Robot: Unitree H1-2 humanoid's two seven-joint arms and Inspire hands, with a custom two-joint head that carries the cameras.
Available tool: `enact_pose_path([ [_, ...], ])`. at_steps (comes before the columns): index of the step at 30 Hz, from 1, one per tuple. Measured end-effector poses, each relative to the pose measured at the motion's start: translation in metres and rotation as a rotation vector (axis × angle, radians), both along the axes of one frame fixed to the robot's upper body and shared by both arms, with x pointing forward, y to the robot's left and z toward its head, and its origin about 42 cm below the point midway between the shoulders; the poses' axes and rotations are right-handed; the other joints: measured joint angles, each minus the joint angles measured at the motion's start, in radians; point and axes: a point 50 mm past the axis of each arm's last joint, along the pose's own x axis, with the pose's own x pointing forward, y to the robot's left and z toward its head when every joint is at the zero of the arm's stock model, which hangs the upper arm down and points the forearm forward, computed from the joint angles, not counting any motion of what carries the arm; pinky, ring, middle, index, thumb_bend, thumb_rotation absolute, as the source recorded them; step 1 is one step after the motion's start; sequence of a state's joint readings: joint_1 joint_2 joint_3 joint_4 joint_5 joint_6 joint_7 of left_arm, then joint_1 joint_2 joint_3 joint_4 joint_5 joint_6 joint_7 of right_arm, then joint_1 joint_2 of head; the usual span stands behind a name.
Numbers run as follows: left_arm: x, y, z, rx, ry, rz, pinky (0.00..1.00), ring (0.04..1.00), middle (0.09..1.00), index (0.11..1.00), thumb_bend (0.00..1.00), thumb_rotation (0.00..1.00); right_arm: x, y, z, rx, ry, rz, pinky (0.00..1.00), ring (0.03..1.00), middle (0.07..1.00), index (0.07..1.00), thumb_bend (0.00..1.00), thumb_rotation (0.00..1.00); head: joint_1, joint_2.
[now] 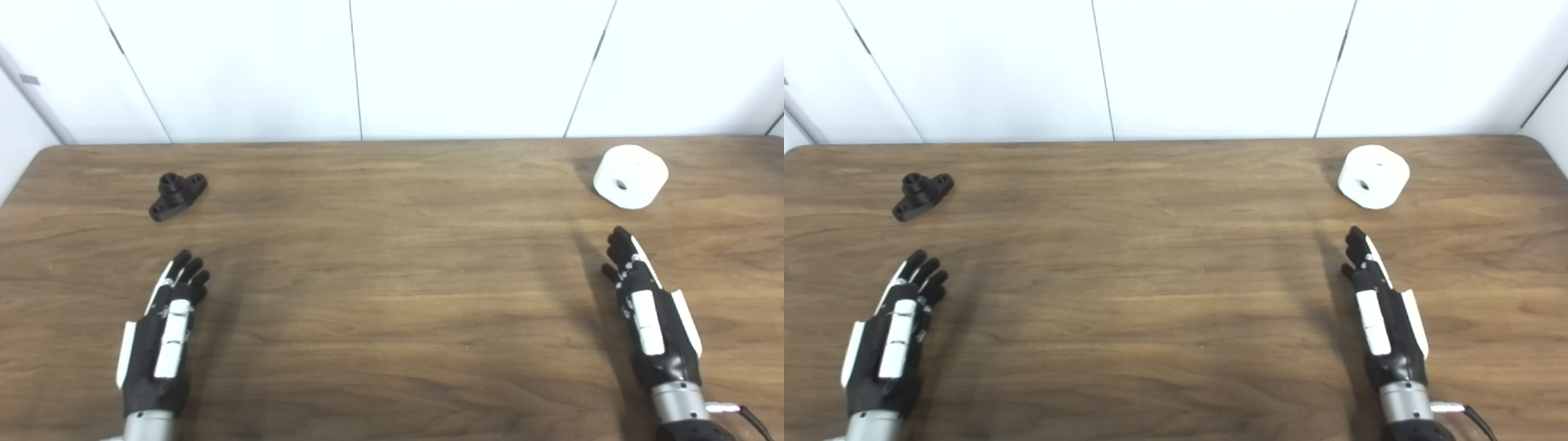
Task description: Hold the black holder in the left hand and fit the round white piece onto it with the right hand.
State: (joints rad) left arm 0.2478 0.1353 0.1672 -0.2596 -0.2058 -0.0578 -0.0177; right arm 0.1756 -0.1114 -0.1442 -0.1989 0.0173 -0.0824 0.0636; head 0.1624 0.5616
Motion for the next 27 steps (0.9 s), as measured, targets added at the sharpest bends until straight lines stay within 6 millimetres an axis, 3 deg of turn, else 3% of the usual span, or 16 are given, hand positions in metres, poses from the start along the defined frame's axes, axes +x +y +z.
enact_pose_path([
  [6,0.001,-0.005,-0.002,0.005,-0.007,0.000,0.96,0.920,0.922,0.929,0.54,0.73,0.001,-0.005,-0.001,0.017,-0.008,0.021,1.00,0.998,0.990,0.989,0.66,0.99,0.052,-0.057],
  [21,0.002,-0.009,-0.006,0.059,-0.017,0.014,0.94,0.904,0.912,0.933,0.55,0.76,0.001,-0.014,-0.002,0.023,0.001,0.037,1.00,1.000,1.000,0.996,0.61,1.00,0.066,-0.078],
  [27,0.002,-0.010,-0.006,0.057,-0.025,0.015,0.96,0.911,0.914,0.936,0.56,0.68,0.001,-0.015,-0.003,0.022,0.002,0.036,1.00,1.000,0.998,0.992,0.61,1.00,0.057,-0.080],
])
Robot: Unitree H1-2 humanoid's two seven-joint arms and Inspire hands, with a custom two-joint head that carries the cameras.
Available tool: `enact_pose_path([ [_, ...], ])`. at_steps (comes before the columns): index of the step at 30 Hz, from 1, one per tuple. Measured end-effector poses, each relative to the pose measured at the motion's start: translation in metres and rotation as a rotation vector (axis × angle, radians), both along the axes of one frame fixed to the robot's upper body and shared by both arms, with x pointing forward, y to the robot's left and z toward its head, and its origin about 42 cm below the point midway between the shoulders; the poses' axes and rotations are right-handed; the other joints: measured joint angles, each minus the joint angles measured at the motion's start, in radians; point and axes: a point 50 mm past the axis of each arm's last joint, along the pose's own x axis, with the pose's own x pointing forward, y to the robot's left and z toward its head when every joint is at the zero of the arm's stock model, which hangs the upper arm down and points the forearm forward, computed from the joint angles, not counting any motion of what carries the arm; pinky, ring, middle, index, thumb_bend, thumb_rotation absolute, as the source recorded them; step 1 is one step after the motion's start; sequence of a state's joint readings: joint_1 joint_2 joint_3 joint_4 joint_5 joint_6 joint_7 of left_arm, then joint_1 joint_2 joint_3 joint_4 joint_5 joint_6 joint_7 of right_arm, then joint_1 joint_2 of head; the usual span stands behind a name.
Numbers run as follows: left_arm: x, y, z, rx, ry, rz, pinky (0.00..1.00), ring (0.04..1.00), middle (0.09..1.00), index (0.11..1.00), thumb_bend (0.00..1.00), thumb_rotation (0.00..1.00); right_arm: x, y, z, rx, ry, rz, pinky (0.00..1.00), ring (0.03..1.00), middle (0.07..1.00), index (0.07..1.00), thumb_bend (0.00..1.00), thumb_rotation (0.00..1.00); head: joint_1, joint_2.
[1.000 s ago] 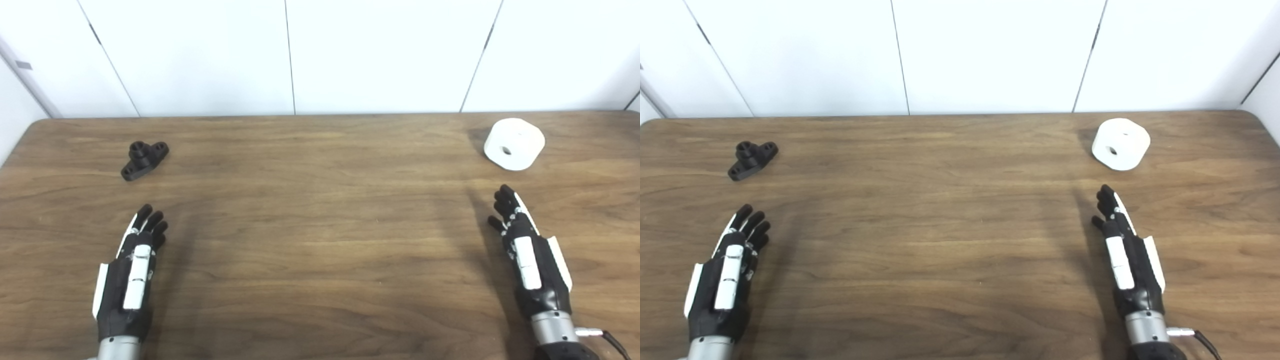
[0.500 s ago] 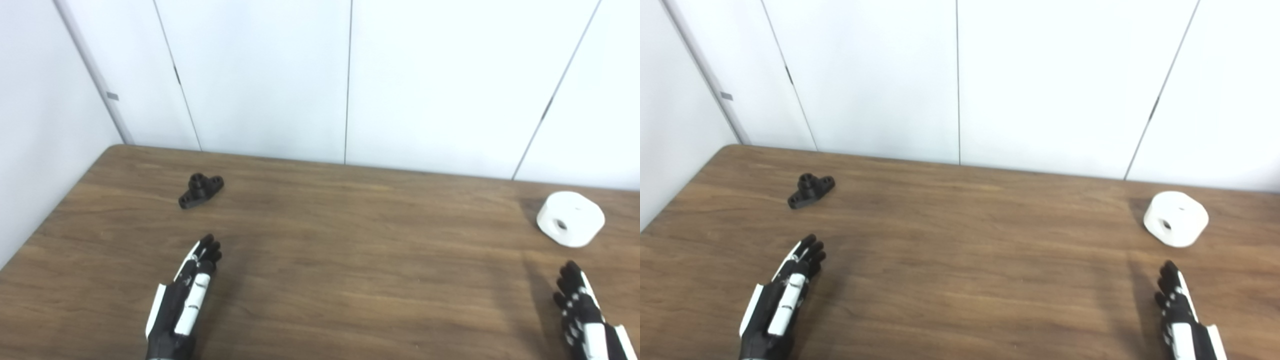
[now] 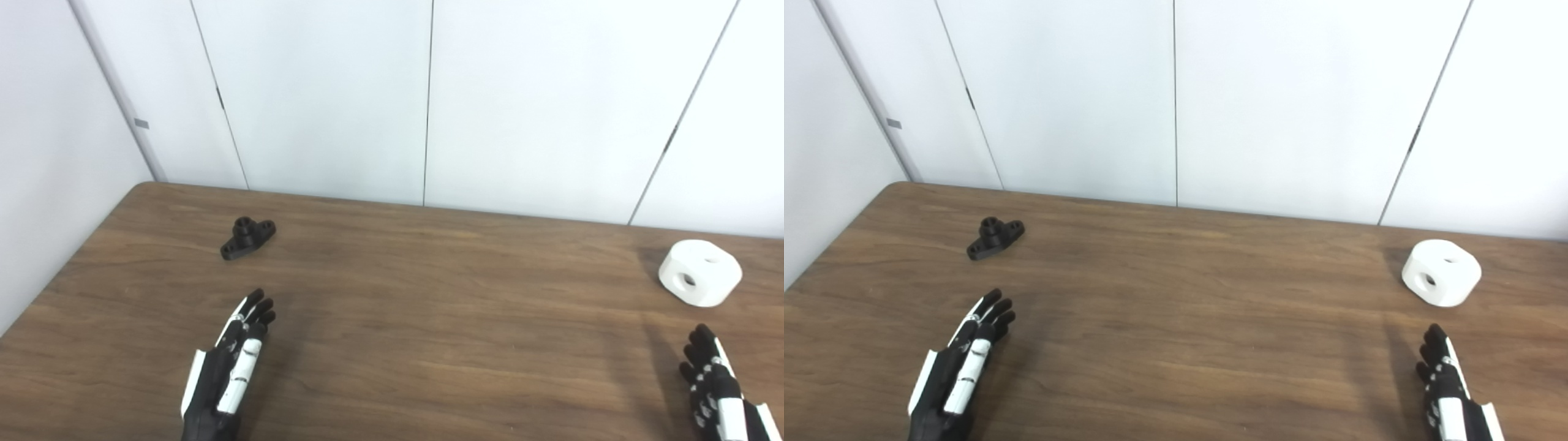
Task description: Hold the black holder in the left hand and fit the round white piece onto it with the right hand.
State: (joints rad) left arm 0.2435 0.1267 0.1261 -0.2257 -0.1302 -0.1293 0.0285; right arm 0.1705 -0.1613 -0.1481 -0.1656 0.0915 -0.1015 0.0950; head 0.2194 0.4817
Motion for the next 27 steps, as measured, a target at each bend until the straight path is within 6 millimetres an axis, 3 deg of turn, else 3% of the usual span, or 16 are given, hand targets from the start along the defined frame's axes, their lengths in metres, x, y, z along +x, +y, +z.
enact_pose_path([
  [4,0.000,-0.001,0.000,0.012,0.002,-0.005,0.94,0.916,0.924,0.952,0.49,0.59,0.001,0.000,0.000,-0.005,0.002,-0.002,0.99,1.000,0.990,0.987,0.62,1.00,-0.003,0.000],
  [9,0.002,-0.001,0.002,0.075,-0.001,-0.004,0.91,0.923,0.926,0.958,0.55,0.45,0.002,-0.001,0.000,-0.010,-0.002,-0.004,0.97,1.000,0.990,0.985,0.62,1.00,0.005,-0.005],
  [12,0.003,0.003,0.005,0.149,-0.001,0.002,0.94,0.928,0.920,0.953,0.61,0.39,0.003,-0.002,0.000,-0.012,-0.003,-0.005,0.99,1.000,0.995,0.987,0.61,1.00,0.002,-0.005],
  [16,0.007,0.017,0.030,0.252,-0.052,0.033,0.93,0.931,0.928,0.960,0.68,0.32,0.003,-0.003,0.000,-0.018,-0.001,-0.007,0.99,1.000,0.993,0.985,0.63,1.00,-0.005,-0.005],
  [20,0.020,0.038,0.063,0.361,-0.083,0.079,0.96,0.966,0.941,0.967,0.78,0.30,0.003,-0.003,0.000,-0.023,0.000,-0.009,0.98,0.997,0.986,0.980,0.64,1.00,-0.009,-0.006],
  [27,0.036,0.060,0.088,0.564,-0.016,0.129,0.99,0.996,0.974,0.952,0.84,0.39,0.003,-0.003,0.000,-0.030,-0.002,-0.018,0.97,0.991,0.975,0.973,0.64,1.00,-0.014,-0.003],
])
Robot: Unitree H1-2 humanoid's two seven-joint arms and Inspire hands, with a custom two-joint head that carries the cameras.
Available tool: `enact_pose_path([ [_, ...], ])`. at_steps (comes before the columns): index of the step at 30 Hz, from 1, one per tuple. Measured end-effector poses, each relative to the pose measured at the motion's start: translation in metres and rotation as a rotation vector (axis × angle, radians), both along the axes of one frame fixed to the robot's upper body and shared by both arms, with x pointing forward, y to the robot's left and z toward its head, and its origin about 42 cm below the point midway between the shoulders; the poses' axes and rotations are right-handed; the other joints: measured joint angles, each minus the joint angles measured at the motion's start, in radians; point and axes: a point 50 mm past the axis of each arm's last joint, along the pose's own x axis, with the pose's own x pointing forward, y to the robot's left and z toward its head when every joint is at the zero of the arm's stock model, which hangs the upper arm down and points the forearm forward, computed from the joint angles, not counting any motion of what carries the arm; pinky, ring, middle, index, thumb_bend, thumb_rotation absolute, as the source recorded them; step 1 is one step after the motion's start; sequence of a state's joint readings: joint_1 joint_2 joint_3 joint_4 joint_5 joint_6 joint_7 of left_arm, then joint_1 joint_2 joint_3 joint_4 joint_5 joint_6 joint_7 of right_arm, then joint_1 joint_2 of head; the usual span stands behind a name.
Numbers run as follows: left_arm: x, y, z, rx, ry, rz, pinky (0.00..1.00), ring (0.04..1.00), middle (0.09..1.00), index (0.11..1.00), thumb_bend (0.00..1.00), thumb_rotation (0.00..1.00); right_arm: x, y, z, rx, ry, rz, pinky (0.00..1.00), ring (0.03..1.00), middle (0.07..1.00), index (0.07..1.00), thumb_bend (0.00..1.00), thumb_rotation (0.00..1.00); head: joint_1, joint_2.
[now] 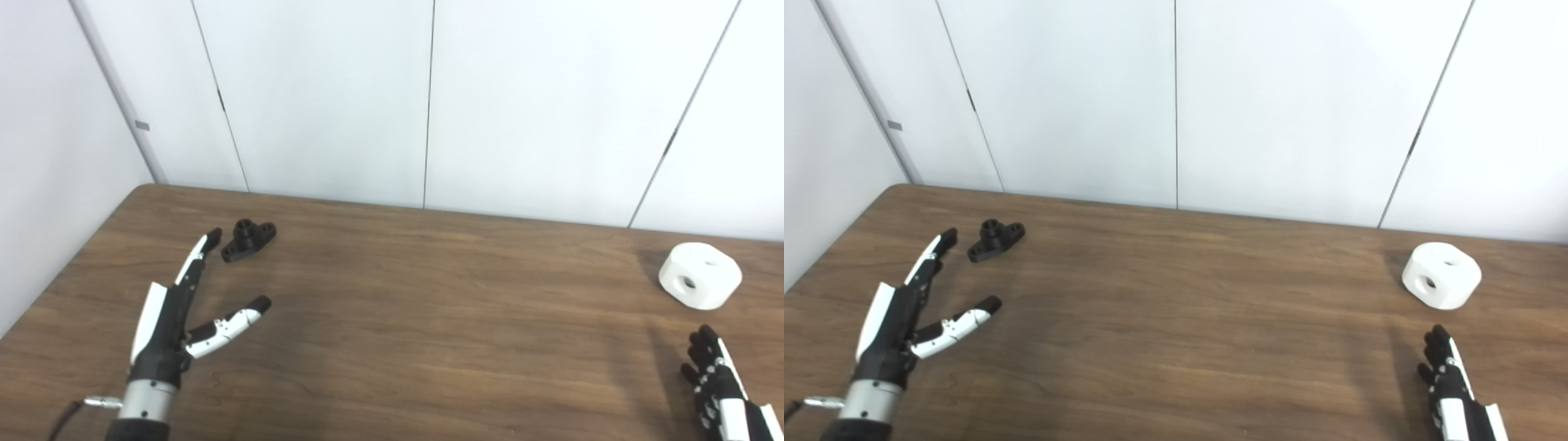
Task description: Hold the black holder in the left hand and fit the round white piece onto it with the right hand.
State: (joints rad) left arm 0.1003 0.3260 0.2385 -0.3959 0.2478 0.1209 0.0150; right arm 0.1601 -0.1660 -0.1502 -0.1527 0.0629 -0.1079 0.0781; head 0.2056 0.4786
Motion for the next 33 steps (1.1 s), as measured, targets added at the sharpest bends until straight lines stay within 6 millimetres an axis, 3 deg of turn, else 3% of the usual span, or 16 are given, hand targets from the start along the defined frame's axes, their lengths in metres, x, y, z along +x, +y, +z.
enact_pose_path([
  [6,0.018,0.017,0.021,0.230,0.034,0.049,0.96,1.000,0.986,0.938,0.84,0.44,-0.001,0.000,0.000,0.000,-0.002,0.000,1.00,0.999,0.980,0.976,0.65,1.00,-0.003,0.002],
  [11,0.045,0.026,0.022,0.340,0.046,0.107,0.99,1.000,0.973,0.911,0.86,0.46,-0.001,0.000,0.000,-0.001,-0.003,0.001,1.00,1.000,0.979,0.973,0.65,1.00,-0.006,0.006],
  [18,0.084,0.037,0.016,0.492,0.112,0.209,1.00,1.000,0.958,0.878,0.89,0.57,-0.001,0.000,0.001,-0.005,-0.014,0.005,0.99,0.985,0.975,0.976,0.65,1.00,-0.008,0.009],
  [21,0.097,0.039,0.017,0.517,0.124,0.232,1.00,1.000,0.960,0.874,0.89,0.57,-0.002,0.000,0.000,-0.011,-0.014,0.007,1.00,0.981,0.973,0.975,0.65,1.00,-0.012,0.011],
  [33,0.138,0.033,-0.012,0.578,0.278,0.248,1.00,1.000,0.948,0.838,0.91,0.59,-0.003,0.000,0.000,-0.014,-0.016,0.010,0.99,0.971,0.967,0.967,0.64,0.97,-0.020,0.017],
])
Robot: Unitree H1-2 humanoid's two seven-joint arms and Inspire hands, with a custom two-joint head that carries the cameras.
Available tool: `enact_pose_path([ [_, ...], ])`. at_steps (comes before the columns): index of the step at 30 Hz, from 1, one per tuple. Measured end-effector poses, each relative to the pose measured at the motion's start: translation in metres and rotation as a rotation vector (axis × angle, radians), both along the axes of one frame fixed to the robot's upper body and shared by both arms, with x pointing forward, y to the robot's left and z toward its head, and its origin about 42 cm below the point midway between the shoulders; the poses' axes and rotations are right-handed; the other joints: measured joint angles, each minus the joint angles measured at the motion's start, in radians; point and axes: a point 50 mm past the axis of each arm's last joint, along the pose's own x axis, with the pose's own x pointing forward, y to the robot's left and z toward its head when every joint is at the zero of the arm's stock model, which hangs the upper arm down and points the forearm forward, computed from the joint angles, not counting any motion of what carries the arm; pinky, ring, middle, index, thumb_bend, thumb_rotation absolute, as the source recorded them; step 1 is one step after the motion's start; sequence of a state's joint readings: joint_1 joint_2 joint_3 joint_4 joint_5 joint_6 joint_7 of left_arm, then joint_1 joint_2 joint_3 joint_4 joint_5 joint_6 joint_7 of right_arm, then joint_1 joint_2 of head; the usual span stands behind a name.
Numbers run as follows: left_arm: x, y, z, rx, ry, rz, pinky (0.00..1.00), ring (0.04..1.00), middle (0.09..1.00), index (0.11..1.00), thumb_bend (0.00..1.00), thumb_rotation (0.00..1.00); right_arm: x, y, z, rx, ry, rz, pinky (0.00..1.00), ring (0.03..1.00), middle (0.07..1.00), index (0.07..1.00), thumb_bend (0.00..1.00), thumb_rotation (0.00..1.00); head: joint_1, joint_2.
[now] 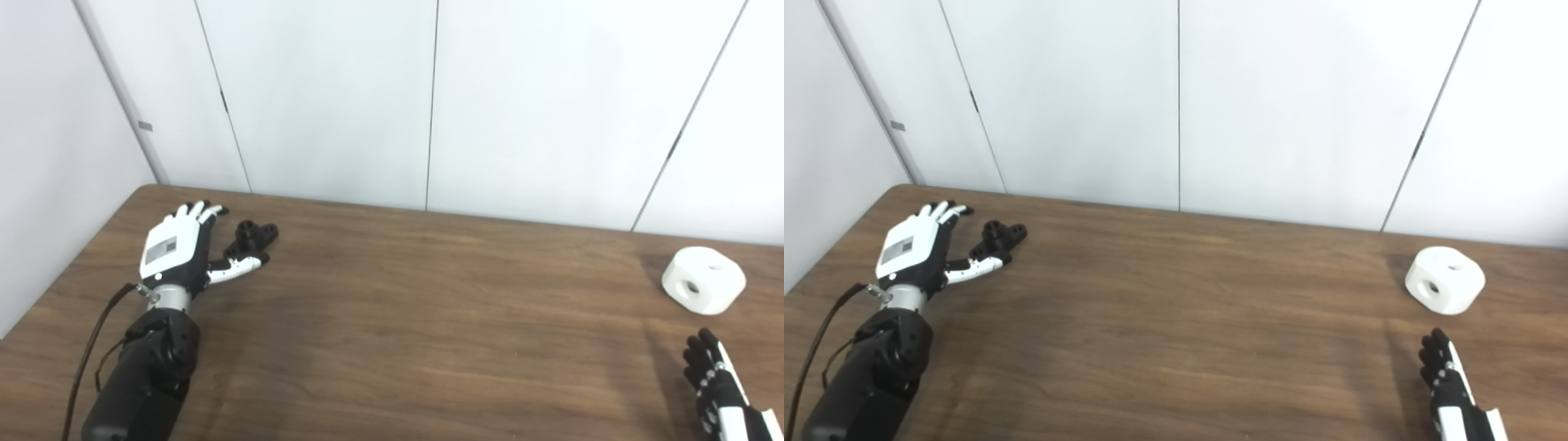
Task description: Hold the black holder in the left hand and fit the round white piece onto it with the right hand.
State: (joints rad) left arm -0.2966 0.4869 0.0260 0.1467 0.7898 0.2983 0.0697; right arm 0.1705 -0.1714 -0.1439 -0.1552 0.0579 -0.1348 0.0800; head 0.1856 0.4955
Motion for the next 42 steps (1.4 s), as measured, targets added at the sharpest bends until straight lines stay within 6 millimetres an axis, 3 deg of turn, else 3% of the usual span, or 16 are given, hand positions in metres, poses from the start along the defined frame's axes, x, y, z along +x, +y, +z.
enact_pose_path([
  [8,0.017,0.001,-0.002,-0.023,0.047,0.042,1.00,1.000,0.954,0.827,0.93,0.60,0.000,0.000,0.000,-0.005,-0.003,0.003,0.97,0.965,0.958,0.964,0.63,0.97,-0.005,0.005],
  [22,0.032,0.007,-0.012,-0.063,0.099,0.105,1.00,0.990,0.915,0.747,0.89,0.49,-0.002,0.000,0.001,-0.014,-0.002,0.003,0.96,0.968,0.958,0.958,0.65,0.96,-0.008,0.009],
  [28,0.033,0.006,-0.013,-0.082,0.097,0.103,1.00,0.986,0.903,0.713,0.90,0.43,-0.002,0.000,0.001,-0.013,-0.001,0.002,0.96,0.964,0.952,0.955,0.65,0.96,-0.012,0.014],
  [42,0.036,0.003,-0.019,-0.084,0.126,0.088,1.00,0.955,0.872,0.694,0.86,0.39,-0.004,0.001,0.001,-0.016,-0.001,0.000,0.94,0.961,0.954,0.956,0.66,0.95,-0.015,0.017],
])
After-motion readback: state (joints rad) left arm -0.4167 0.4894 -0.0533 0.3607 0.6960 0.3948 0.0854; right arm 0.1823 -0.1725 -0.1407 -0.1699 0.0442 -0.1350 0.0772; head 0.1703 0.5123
